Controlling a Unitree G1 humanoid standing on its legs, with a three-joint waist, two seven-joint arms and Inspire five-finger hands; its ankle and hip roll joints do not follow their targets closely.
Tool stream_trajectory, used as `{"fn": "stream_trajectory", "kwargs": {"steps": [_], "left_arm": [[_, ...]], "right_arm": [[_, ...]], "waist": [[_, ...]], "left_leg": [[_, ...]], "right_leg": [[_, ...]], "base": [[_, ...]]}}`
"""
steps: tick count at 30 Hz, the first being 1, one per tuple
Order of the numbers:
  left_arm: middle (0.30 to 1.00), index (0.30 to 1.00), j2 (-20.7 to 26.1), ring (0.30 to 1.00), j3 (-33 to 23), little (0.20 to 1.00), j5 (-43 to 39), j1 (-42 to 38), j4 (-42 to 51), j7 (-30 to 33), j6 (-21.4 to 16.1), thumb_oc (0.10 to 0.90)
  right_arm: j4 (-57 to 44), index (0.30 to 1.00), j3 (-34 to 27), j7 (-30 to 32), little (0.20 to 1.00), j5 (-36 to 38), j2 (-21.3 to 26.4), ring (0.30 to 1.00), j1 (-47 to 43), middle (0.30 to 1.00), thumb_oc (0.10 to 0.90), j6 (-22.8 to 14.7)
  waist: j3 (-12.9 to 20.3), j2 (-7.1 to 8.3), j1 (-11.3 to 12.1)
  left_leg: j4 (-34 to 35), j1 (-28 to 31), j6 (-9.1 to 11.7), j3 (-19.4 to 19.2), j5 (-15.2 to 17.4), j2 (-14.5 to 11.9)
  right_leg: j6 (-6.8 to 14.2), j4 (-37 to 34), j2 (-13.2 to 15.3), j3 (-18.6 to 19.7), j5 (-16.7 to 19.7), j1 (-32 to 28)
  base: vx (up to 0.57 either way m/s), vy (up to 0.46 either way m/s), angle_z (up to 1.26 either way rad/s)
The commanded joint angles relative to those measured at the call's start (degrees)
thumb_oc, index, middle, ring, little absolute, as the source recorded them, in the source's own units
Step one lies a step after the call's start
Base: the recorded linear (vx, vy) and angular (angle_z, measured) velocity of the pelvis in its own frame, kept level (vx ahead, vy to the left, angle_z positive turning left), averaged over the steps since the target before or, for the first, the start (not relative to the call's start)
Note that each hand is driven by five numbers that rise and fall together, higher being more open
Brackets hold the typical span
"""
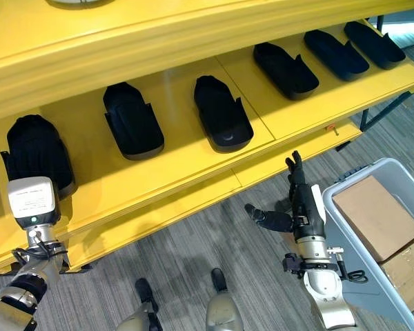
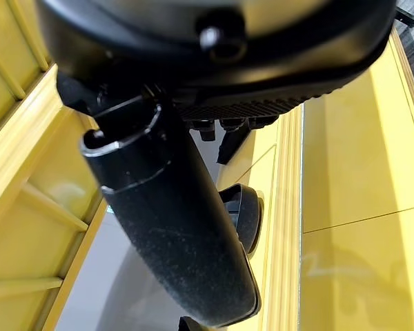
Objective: Move parts from the plastic box to the shelf.
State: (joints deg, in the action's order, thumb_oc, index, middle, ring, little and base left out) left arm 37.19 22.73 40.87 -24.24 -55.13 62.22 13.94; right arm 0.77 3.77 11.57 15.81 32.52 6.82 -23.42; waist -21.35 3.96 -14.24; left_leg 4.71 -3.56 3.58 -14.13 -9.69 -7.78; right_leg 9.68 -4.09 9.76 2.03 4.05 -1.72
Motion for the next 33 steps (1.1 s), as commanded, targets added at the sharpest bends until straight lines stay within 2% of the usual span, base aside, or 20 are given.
{"fn": "stream_trajectory", "kwargs": {"steps": [1,27,33], "left_arm": [[1.000,1.000,6.91,1.000,-1.38,1.000,-0.47,-6.69,-2.19,2.24,3.41,0.900],[1.000,1.000,11.03,1.000,0.58,1.000,-1.17,-11.52,-2.07,1.55,5.90,0.900],[1.000,1.000,11.20,1.000,-0.83,1.000,-2.12,-11.28,-1.44,4.97,5.18,0.900]], "right_arm": [[-4.17,1.000,-1.23,1.00,1.000,0.55,4.07,1.000,-4.04,1.000,0.900,-4.80],[-4.57,1.000,-0.07,1.37,1.000,1.22,5.50,1.000,-5.30,1.000,0.900,-3.95],[-5.33,1.000,0.12,1.61,1.000,1.16,5.25,1.000,-4.90,1.000,0.900,-3.25]], "waist": [[2.94,0.92,0.31],[2.15,0.73,0.31],[2.64,0.73,0.55]], "left_leg": [[-13.15,0.74,0.97,-0.30,13.33,-4.31],[-13.38,0.12,1.09,-0.16,13.26,-4.23],[-12.99,0.69,1.04,-0.16,13.17,-4.17]], "right_leg": [[-0.14,8.88,2.29,-1.74,-4.95,6.06],[-0.13,9.38,2.26,-1.91,-5.12,6.63],[-0.11,9.25,2.24,-2.09,-5.19,6.03]], "base": [[0.00,0.000,0.00],[0.00,0.000,0.00],[0.01,-0.006,0.03]]}}
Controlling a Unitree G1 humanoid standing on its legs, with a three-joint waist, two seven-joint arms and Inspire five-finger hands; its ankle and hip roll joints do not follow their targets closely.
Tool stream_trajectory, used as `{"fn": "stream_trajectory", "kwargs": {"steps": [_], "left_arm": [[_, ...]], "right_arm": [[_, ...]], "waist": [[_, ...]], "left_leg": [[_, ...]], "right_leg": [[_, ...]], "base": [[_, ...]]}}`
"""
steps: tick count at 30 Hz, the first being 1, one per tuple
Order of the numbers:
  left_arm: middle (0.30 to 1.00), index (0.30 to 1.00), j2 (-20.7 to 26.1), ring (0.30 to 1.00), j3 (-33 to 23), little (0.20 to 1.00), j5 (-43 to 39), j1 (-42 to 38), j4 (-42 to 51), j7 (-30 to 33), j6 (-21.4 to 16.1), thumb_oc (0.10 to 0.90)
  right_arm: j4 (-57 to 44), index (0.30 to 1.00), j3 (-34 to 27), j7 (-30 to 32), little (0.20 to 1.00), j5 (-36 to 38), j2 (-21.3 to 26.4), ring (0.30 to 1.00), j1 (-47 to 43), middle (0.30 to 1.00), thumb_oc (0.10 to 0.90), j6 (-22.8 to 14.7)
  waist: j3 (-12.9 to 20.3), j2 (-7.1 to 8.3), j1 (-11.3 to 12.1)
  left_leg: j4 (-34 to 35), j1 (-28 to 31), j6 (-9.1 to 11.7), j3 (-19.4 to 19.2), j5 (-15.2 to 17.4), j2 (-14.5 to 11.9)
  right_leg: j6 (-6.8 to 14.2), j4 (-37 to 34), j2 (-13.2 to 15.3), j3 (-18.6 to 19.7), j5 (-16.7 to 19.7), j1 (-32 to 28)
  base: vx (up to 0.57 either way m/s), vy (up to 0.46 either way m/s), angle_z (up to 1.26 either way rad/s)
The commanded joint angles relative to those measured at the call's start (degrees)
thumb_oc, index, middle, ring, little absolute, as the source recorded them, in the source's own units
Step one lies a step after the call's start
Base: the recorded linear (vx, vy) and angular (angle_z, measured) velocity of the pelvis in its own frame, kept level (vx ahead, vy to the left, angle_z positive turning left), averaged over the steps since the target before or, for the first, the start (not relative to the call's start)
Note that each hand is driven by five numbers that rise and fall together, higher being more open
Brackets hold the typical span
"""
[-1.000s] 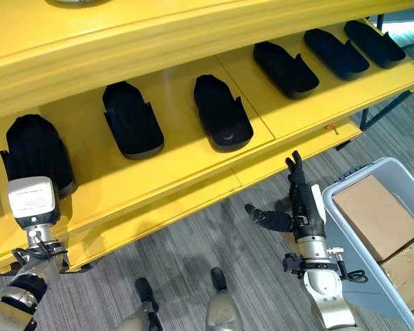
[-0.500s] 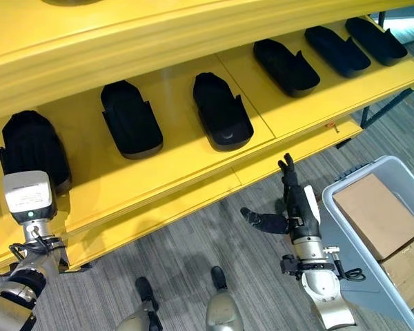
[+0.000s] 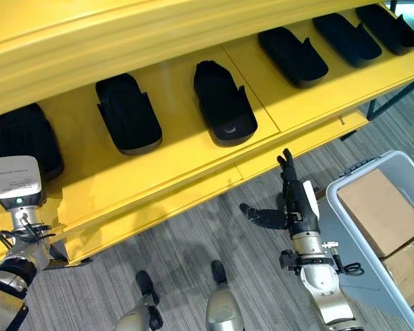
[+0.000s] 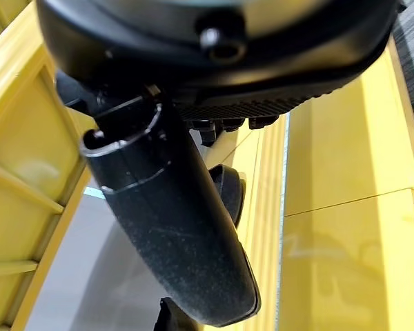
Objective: Move parts from the plastic box to the shelf.
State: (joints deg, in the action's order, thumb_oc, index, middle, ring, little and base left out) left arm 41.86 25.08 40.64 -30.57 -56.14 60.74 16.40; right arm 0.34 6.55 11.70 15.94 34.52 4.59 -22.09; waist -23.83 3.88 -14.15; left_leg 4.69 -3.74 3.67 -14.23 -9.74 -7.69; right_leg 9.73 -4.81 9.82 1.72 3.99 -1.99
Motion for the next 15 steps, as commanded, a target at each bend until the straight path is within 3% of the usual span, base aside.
{"fn": "stream_trajectory", "kwargs": {"steps": [1,8,15], "left_arm": [[1.000,1.000,6.67,1.000,-3.88,1.000,-1.60,-4.31,0.26,7.26,2.22,0.900],[1.000,1.000,5.16,1.000,-8.13,1.000,0.41,1.07,6.01,11.39,1.71,0.900],[1.000,1.000,4.53,1.000,-9.74,1.000,1.19,4.50,9.47,10.52,0.45,0.900]], "right_arm": [[-5.18,1.000,-3.02,1.18,1.000,0.98,3.04,1.000,-2.12,1.000,0.900,-4.53],[-6.60,1.000,-3.80,0.93,1.000,0.17,1.62,1.000,0.29,1.000,0.900,-4.06],[-7.27,1.000,-4.07,1.11,1.000,0.31,1.40,1.000,1.62,1.000,0.900,-3.59]], "waist": [[5.32,0.75,0.49],[6.15,0.46,1.24],[7.05,0.27,1.85]], "left_leg": [[-12.86,1.09,0.94,-0.03,13.20,-4.20],[-12.16,2.15,0.87,0.43,13.24,-3.83],[-11.48,2.91,0.86,0.87,13.14,-3.55]], "right_leg": [[-0.15,9.91,2.19,-1.77,-5.14,6.11],[-0.01,9.68,2.43,-2.11,-5.38,5.07],[0.07,9.46,2.56,-2.55,-5.57,4.30]], "base": [[0.04,-0.018,0.07],[0.01,-0.005,0.01],[0.00,0.000,0.00]]}}
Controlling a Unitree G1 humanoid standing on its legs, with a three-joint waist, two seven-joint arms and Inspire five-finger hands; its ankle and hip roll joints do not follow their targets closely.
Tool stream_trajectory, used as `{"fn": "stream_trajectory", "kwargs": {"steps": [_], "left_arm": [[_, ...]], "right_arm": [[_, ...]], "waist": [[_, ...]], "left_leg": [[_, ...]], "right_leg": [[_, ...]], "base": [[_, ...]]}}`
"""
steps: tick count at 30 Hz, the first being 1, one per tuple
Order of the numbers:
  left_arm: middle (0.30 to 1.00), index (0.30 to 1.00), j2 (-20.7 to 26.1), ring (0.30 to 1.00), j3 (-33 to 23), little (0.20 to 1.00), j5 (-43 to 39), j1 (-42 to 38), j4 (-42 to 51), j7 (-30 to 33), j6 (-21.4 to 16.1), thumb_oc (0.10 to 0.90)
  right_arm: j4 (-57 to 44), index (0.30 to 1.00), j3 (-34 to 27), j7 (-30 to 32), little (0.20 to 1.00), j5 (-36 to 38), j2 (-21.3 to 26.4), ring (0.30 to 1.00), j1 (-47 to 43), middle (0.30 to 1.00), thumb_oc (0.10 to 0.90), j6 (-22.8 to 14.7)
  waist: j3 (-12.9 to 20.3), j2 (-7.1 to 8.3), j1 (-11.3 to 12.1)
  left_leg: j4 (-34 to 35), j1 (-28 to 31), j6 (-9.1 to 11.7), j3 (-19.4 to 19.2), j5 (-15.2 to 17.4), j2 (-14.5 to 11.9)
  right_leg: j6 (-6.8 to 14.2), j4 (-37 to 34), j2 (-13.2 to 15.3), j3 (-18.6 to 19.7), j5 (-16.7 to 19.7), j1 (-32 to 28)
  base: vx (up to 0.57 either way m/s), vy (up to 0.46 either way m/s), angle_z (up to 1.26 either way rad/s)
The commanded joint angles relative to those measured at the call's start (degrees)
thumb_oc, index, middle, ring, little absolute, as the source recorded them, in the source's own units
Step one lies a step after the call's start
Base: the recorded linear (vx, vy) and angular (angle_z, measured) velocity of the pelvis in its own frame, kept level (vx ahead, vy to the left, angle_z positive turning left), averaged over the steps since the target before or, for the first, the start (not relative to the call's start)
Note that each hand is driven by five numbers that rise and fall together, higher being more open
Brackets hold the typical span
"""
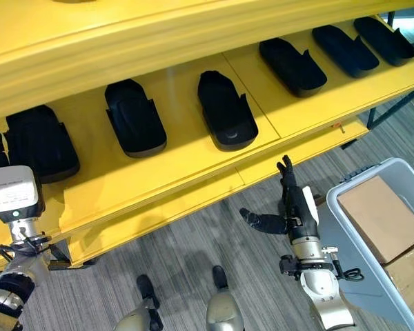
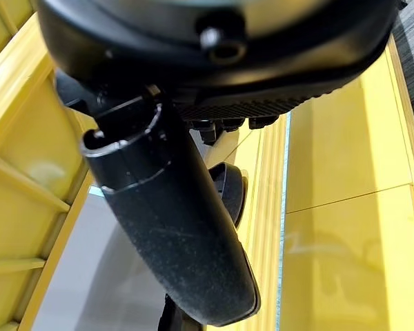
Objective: Move parts from the plastic box to the shelf.
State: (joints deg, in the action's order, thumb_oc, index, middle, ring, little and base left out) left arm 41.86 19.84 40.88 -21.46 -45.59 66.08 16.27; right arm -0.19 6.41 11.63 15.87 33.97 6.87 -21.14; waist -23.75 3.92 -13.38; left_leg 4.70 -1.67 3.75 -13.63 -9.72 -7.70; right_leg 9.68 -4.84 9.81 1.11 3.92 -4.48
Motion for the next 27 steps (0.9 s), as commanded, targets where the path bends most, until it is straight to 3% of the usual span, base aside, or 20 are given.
{"fn": "stream_trajectory", "kwargs": {"steps": [1,4,18,24,25,27], "left_arm": [[1.000,1.000,4.31,1.000,-4.51,1.000,1.25,-4.49,-0.95,4.98,0.36,0.900],[1.000,1.000,3.53,1.000,-4.80,1.000,1.80,-4.00,-0.23,5.18,-1.50,0.900],[1.000,1.000,1.52,1.000,-6.74,1.000,2.64,2.48,4.62,4.64,-1.79,0.900],[1.000,1.000,-0.02,1.000,-9.12,1.000,0.40,7.01,9.30,4.08,-8.83,0.900],[1.000,1.000,-0.52,1.000,-9.92,1.000,-1.20,8.49,11.18,2.82,-12.56,0.900],[1.000,1.000,-1.18,1.000,-10.82,1.000,-4.14,10.93,14.69,0.05,-16.56,0.900]], "right_arm": [[-6.68,1.000,-3.89,1.13,1.000,0.36,1.81,1.000,-0.61,1.000,0.900,-4.48],[-7.02,1.000,-3.86,1.07,1.000,0.83,1.83,1.000,-0.20,1.000,0.900,-4.34],[-7.86,1.000,-4.16,0.78,1.000,1.19,0.71,1.000,1.76,1.000,0.900,-4.34],[-8.83,1.000,-4.55,1.43,1.000,0.95,-0.64,1.000,3.58,1.000,0.900,-5.43],[-9.45,1.000,-4.67,1.70,1.000,1.08,-0.85,1.000,4.15,1.000,0.900,-5.50],[-10.25,1.000,-4.97,2.07,1.000,1.01,-1.43,1.000,4.73,1.000,0.900,-5.28]], "waist": [[7.12,0.23,1.12],[7.40,0.32,1.24],[9.03,-0.11,2.42],[10.42,-0.29,3.56],[10.77,-0.35,3.92],[11.05,-0.43,4.54]], "left_leg": [[-11.45,0.92,0.77,0.28,13.11,-3.52],[-11.20,1.28,0.79,0.35,13.07,-3.52],[-9.73,2.68,0.76,1.47,12.87,-3.10],[-8.53,3.66,0.61,2.34,12.77,-2.66],[-8.31,3.84,0.58,2.67,12.75,-2.57],[-7.93,4.16,0.51,3.05,12.76,-2.48]], "right_leg": [[0.13,9.43,2.58,-1.99,-5.51,6.68],[0.14,9.32,2.58,-2.09,-5.52,6.38],[0.17,8.56,2.78,-2.93,-5.69,4.86],[0.25,7.84,2.93,-3.74,-5.76,3.68],[0.20,7.77,2.93,-3.99,-5.84,3.44],[0.08,7.57,2.88,-4.34,-5.96,2.99]], "base": [[0.00,0.000,0.00],[0.00,0.000,0.00],[0.00,-0.003,0.00],[0.00,-0.068,0.08],[-0.01,-0.095,0.07],[-0.02,-0.110,0.08]]}}
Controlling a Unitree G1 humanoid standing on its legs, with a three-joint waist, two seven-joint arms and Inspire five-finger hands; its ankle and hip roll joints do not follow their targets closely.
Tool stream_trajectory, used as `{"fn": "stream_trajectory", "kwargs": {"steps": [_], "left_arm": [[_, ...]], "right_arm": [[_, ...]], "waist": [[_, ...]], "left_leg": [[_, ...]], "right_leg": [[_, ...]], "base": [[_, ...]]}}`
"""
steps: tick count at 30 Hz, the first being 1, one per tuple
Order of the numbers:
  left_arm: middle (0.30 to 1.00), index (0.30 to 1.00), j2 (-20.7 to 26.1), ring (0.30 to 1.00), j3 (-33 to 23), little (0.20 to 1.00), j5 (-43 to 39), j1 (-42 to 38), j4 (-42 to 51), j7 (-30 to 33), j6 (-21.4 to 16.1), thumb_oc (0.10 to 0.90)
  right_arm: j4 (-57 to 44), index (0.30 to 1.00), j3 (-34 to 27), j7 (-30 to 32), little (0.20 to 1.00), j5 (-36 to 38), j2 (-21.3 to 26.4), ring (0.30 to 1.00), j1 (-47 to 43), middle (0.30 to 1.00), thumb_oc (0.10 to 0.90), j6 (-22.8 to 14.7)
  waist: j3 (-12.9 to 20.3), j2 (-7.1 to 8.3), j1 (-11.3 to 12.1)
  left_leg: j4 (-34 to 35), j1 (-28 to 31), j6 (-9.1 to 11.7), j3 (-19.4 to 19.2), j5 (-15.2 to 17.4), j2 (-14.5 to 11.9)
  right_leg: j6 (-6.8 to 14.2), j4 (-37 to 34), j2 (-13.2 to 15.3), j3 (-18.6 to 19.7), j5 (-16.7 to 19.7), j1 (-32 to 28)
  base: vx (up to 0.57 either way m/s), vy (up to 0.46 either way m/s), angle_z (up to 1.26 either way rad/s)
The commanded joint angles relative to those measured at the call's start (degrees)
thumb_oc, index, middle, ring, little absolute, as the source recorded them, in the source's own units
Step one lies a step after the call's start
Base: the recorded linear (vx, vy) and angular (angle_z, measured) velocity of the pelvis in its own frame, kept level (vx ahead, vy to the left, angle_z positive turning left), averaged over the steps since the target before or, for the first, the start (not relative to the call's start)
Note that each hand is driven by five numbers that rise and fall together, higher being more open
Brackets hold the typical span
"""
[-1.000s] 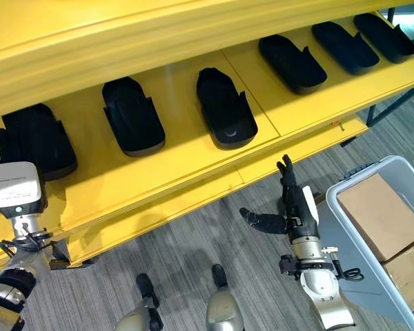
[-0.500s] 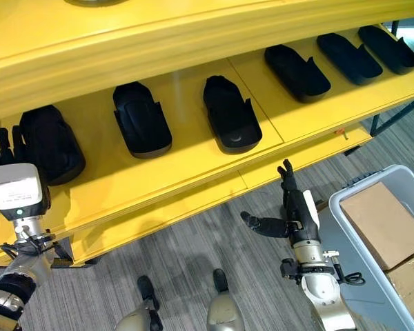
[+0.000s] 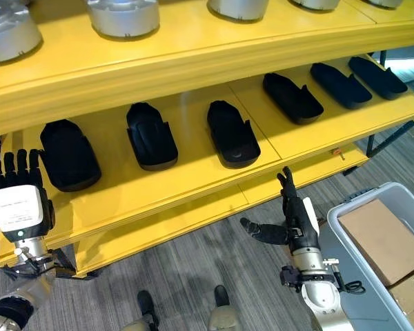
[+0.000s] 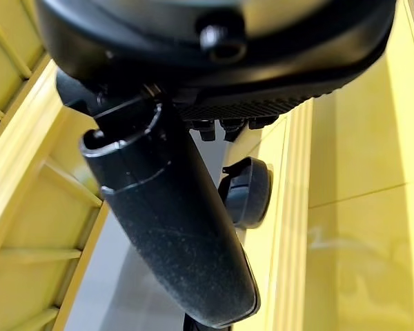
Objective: Move parts from the plastic box to the shelf.
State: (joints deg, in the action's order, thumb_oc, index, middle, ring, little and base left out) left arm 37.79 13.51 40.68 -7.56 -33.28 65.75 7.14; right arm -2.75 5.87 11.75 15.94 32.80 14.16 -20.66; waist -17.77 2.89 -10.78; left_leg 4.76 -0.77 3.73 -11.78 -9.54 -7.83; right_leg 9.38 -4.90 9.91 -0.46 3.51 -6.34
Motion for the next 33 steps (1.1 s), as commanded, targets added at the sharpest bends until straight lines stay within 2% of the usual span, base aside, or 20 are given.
{"fn": "stream_trajectory", "kwargs": {"steps": [1,2,3,4,5,8,9,12,14,15,17,18,19,20,22,23,26,27,29,33], "left_arm": [[1.000,1.000,2.25,1.000,-5.51,1.000,-5.53,-1.08,5.55,-1.35,-9.57,0.900],[1.000,1.000,1.97,1.000,-7.50,1.000,-8.67,2.00,11.26,-7.05,-14.86,0.900],[1.000,1.000,1.86,1.000,-8.85,1.000,-12.70,3.91,15.71,-12.67,-17.76,0.900],[1.000,1.000,1.79,1.000,-9.39,1.000,-14.20,4.69,17.29,-15.13,-18.75,0.900],[1.000,1.000,1.44,1.000,-10.21,1.000,-19.49,6.10,20.69,-22.04,-21.96,0.900],[1.000,1.000,0.27,1.000,-12.00,1.000,-32.56,10.78,31.64,-37.97,-25.61,0.900],[1.000,1.000,-0.57,1.000,-12.13,1.000,-45.54,12.44,36.61,-50.58,-27.01,0.900],[1.000,1.000,-2.45,1.000,-10.08,1.000,-61.48,14.20,42.48,-65.23,-26.82,0.900],[1.000,1.000,-2.84,1.000,-9.12,1.000,-70.71,14.86,44.31,-71.65,-25.36,0.900],[1.000,1.000,-3.46,1.000,-6.88,1.000,-81.67,15.09,45.40,-78.42,-24.67,0.900],[1.000,1.000,-3.92,1.000,-5.93,1.000,-87.97,15.19,45.51,-82.47,-23.83,0.900],[1.000,1.000,-4.55,1.000,-4.68,1.000,-95.44,15.28,45.38,-88.90,-23.87,0.900],[1.000,1.000,-4.72,1.000,-4.58,1.000,-95.78,15.22,45.28,-89.50,-23.76,0.900],[1.000,1.000,-6.17,1.000,-3.65,1.000,-102.18,14.36,44.87,-95.35,-21.61,0.900],[1.000,1.000,-7.12,1.000,-3.15,1.000,-105.59,13.55,44.88,-97.62,-20.20,0.900],[1.000,1.000,-8.13,1.000,-2.22,1.000,-109.38,12.96,44.79,-100.66,-18.64,0.900],[1.000,1.000,-8.97,1.000,-1.97,1.000,-106.89,14.14,46.97,-101.87,-18.64,0.900],[1.000,1.000,-9.38,1.000,-2.21,1.000,-107.48,14.81,47.30,-102.12,-18.04,0.900],[1.000,1.000,-9.87,1.000,-2.88,1.000,-104.71,16.50,47.71,-102.58,-18.48,0.900],[1.000,1.000,-9.30,1.000,-3.53,1.000,-105.08,18.31,48.67,-103.27,-20.50,0.900]], "right_arm": [[-8.08,1.000,-4.38,2.48,1.000,0.72,-0.69,1.000,-2.39,1.000,0.900,-5.75],[-8.93,1.000,-4.67,3.11,1.000,0.43,-1.02,1.000,-2.43,1.000,0.900,-4.94],[-9.53,1.000,-5.01,3.65,1.000,-0.20,-1.36,1.000,-2.43,1.000,0.900,-4.17],[-9.70,1.000,-5.00,3.87,1.000,-0.33,-1.43,1.000,-2.44,1.000,0.900,-3.98],[-10.09,1.000,-5.22,4.28,1.000,-0.44,-1.61,1.000,-2.49,1.000,0.900,-3.63],[-12.13,1.000,-6.16,4.92,1.000,-0.87,-1.57,1.000,-2.26,1.000,0.900,-2.03],[-12.98,1.000,-6.58,5.09,1.000,-0.57,-1.08,1.000,-2.69,1.000,0.900,-1.25],[-12.51,1.000,-6.67,5.20,1.000,-0.64,-0.36,1.000,-4.00,1.000,0.900,-1.02],[-11.92,1.000,-6.54,5.04,1.000,-0.17,0.40,1.000,-5.00,1.000,0.900,-0.96],[-10.49,1.000,-5.70,4.73,1.000,-0.34,1.58,1.000,-6.49,1.000,0.900,-1.19],[-9.76,1.000,-5.33,4.28,1.000,0.52,2.67,1.000,-7.35,1.000,0.900,-1.26],[-8.97,1.000,-4.87,3.95,1.000,0.67,3.73,1.000,-8.02,1.000,0.900,-1.81],[-8.96,1.000,-4.88,4.09,1.000,0.58,3.73,1.000,-8.02,1.000,0.900,-1.82],[-8.79,1.000,-5.17,5.08,1.000,-0.81,3.46,1.000,-7.74,1.000,0.900,-2.08],[-8.65,1.000,-5.29,5.29,1.000,-1.72,3.37,1.000,-7.47,1.000,0.900,-2.57],[-8.35,1.000,-5.09,4.58,1.000,-2.36,2.94,1.000,-7.25,1.000,0.900,-3.68],[-8.79,1.000,-5.48,3.09,1.000,-4.25,2.40,1.000,-6.78,1.000,0.900,-3.88],[-8.94,1.000,-5.44,2.22,1.000,-4.53,2.09,1.000,-6.65,1.000,0.900,-3.71],[-9.85,1.000,-5.87,1.18,1.000,-5.03,2.05,1.000,-5.73,1.000,0.900,-3.49],[-10.61,1.000,-6.16,-0.47,1.000,-3.77,1.93,1.000,-5.36,1.000,0.900,-3.19]], "waist": [[5.23,0.50,2.51],[5.62,0.32,3.48],[5.81,0.16,4.20],[5.86,0.11,4.40],[5.96,-0.10,5.10],[6.24,-0.58,6.33],[6.39,-0.89,7.07],[6.53,-1.43,7.89],[6.55,-1.69,8.21],[6.70,-2.18,8.58],[6.68,-2.43,8.72],[6.38,-2.80,8.62],[6.34,-2.81,8.53],[6.02,-2.81,7.59],[5.92,-2.66,6.88],[5.38,-2.08,6.18],[4.93,-1.63,6.07],[5.17,-1.53,6.26],[6.12,-1.44,6.65],[7.14,-1.34,6.97]], "left_leg": [[-7.73,3.51,0.53,1.66,12.59,-2.30],[-7.26,4.00,0.55,2.13,12.53,-2.30],[-7.08,4.10,0.64,2.62,12.52,-2.24],[-7.00,4.16,0.66,2.77,12.46,-2.26],[-6.77,4.23,0.70,3.06,12.29,-2.29],[-5.80,4.59,0.95,3.66,11.75,-2.58],[-5.16,4.74,1.10,4.09,11.23,-2.81],[-4.12,4.77,1.61,4.73,10.01,-3.65],[-3.64,4.79,1.94,5.04,9.35,-4.09],[-2.76,4.58,2.64,5.56,7.95,-4.95],[-2.27,3.97,3.22,5.27,6.62,-5.70],[-2.04,2.45,4.11,3.37,4.59,-6.88],[-2.12,2.27,4.15,2.78,4.45,-6.95],[-3.95,0.75,4.22,-3.01,4.07,-7.38],[-6.69,0.06,3.37,-5.98,5.72,-6.76],[-12.93,-0.64,1.27,-7.48,9.75,-3.76],[-19.83,-1.93,-0.61,-8.15,13.17,0.06],[-19.73,-1.29,-1.96,-7.72,15.61,2.55],[-16.76,0.08,-3.23,-5.94,16.81,5.55],[-10.61,3.22,-4.09,-3.30,16.14,6.74]], "right_leg": [[0.22,7.55,2.68,-3.03,-5.75,4.48],[-0.04,7.19,2.50,-3.66,-5.91,3.76],[-0.20,7.02,2.33,-3.99,-6.09,3.39],[-0.26,6.98,2.26,-4.13,-6.13,3.27],[-0.40,6.91,2.12,-4.51,-6.23,3.05],[-0.91,6.51,1.36,-5.74,-6.53,2.28],[-1.31,6.19,0.78,-6.31,-6.61,1.94],[-2.07,5.97,-0.47,-7.09,-6.88,1.50],[-2.54,5.86,-1.15,-7.48,-7.00,1.23],[-3.15,6.15,-2.24,-7.99,-7.36,1.16],[-3.67,6.26,-2.87,-8.51,-7.60,0.95],[-4.44,6.60,-3.75,-10.16,-8.08,0.49],[-4.49,6.61,-3.79,-10.46,-8.11,0.44],[-5.01,6.93,-3.80,-13.47,-8.40,0.08],[-5.37,7.35,-3.58,-15.03,-8.56,0.32],[-5.98,8.03,-3.43,-14.74,-8.41,0.89],[-6.33,7.70,-3.90,-13.60,-7.79,0.65],[-6.10,7.63,-3.95,-12.81,-7.60,0.73],[-5.70,7.46,-4.61,-11.42,-7.26,1.45],[-5.17,7.95,-5.34,-10.16,-7.52,2.28]], "base": [[-0.04,-0.186,0.11],[-0.04,-0.216,0.12],[-0.04,-0.182,0.09],[-0.04,-0.142,0.10],[-0.04,-0.124,0.14],[-0.07,-0.197,0.14],[-0.08,-0.208,0.14],[-0.07,-0.197,0.18],[-0.06,-0.193,0.19],[-0.06,-0.227,0.13],[-0.07,-0.193,0.05],[-0.08,-0.150,0.02],[-0.14,-0.197,0.17],[-0.10,-0.094,0.66],[-0.11,-0.103,1.02],[-0.10,-0.082,0.59],[-0.01,0.001,0.11],[0.05,0.083,-0.04],[0.08,0.152,0.01],[0.06,0.155,-0.16]]}}
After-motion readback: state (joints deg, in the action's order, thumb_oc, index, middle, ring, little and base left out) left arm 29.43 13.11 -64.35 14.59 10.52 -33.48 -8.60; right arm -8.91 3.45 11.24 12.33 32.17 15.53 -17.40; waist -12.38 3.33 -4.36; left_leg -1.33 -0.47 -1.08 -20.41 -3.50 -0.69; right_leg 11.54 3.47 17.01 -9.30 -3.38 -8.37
